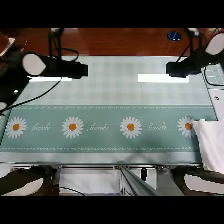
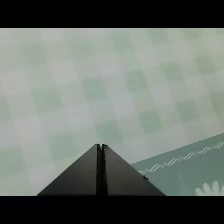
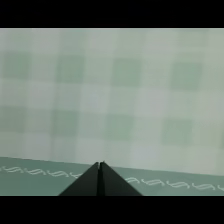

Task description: Fold the shirts.

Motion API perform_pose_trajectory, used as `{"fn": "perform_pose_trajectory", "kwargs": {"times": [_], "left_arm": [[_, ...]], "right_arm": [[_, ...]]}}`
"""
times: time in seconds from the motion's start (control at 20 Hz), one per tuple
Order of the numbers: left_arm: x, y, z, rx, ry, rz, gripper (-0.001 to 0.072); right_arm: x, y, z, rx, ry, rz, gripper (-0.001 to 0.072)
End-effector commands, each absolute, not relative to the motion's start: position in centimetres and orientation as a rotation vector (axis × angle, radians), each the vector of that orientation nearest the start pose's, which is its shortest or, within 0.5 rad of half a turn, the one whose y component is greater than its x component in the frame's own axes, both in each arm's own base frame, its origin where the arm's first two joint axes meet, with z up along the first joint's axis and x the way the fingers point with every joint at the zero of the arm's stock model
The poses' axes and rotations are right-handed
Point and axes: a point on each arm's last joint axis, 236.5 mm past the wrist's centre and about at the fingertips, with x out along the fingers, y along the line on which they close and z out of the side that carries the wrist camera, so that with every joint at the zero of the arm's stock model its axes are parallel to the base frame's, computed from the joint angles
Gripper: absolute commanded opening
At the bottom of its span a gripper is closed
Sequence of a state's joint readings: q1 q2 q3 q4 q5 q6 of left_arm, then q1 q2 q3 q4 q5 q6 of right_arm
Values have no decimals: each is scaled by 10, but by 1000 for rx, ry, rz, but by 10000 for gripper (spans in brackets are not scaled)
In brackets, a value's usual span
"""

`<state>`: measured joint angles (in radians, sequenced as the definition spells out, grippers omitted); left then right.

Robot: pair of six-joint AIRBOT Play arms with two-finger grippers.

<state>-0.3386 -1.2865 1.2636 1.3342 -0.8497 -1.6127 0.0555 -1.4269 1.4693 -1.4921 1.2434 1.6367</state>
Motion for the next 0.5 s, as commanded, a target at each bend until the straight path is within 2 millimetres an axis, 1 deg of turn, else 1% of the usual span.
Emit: {"fn": "perform_pose_trajectory", "kwargs": {"times": [0.0,0.1,0.2,0.3,0.45], "left_arm": [[433,-178,36,-77,1042,-320,18],[435,-176,39,-81,1033,-316,18],[437,-178,45,-83,1021,-319,18],[438,-178,44,-82,1022,-319,18],[438,-178,40,-82,1028,-318,18]], "right_arm": [[425,9,-2,151,1345,-109,22],[420,-4,-5,165,1363,-131,22],[418,-3,-3,128,1368,-104,22],[414,2,-4,132,1386,-91,22],[414,3,-4,135,1384,-89,22]]}}
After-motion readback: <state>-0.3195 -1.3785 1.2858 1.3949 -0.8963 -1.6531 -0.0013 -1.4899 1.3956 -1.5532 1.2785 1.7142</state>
